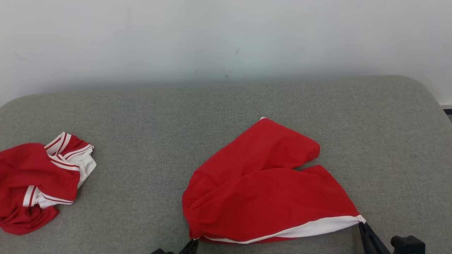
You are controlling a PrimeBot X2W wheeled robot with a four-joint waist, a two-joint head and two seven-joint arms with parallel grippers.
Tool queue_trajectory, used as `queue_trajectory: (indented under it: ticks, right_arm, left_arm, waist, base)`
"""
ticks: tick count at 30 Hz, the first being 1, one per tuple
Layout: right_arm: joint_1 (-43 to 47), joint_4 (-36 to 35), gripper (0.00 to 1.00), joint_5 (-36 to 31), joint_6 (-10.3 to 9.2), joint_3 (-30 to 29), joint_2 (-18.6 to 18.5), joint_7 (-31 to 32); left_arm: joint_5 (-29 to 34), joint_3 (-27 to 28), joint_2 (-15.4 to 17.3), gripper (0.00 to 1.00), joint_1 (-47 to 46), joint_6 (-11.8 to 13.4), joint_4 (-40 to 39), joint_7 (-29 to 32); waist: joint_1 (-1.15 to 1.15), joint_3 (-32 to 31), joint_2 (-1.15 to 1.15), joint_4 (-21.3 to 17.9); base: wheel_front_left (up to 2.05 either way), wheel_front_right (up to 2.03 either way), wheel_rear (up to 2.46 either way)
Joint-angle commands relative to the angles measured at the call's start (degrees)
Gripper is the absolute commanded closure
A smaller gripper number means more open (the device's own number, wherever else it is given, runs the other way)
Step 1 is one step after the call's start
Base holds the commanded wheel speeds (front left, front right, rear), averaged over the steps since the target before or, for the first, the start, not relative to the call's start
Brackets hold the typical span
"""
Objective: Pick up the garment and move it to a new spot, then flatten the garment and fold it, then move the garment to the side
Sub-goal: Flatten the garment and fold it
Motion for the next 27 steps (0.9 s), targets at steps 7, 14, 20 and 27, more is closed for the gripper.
queue_trajectory:
  ticks: [7, 14, 20, 27]
  right_arm:
    - [-1.05, -2.60, 1.00, 0.91, -0.11, 0.29, -0.62, -0.12]
    - [-2.43, -8.45, 1.00, 4.19, -0.11, 0.51, -2.87, -0.12]
    - [-6.67, -15.29, 1.00, 10.73, -0.11, 1.17, -6.89, -0.12]
    - [-17.37, -22.15, 1.00, 21.04, -0.11, 6.05, -14.20, 1.09]
  left_arm:
    - [-0.75, -1.15, 1.05, 1.00, -1.59, -1.06, -2.09, -3.11]
    - [-4.58, -1.18, 3.64, 1.00, -2.76, -1.83, -9.59, -2.85]
    - [-13.50, -2.21, 10.26, 1.00, -8.87, -2.03, -22.17, 3.86]
    - [-26.56, -2.53, 19.44, 1.00, -21.31, -1.99, -33.35, 11.40]
  waist:
    - [0.00, -1.26, 0.00, -0.13]
    - [0.00, -2.91, 0.00, -0.20]
    - [0.00, -4.35, 0.00, -0.13]
    - [0.00, -5.47, 0.00, -1.34]
  base:
    - [0.00, 0.00, 0.00]
    - [0.00, 0.00, 0.00]
    - [0.00, 0.00, 0.00]
    - [0.00, 0.00, 0.00]
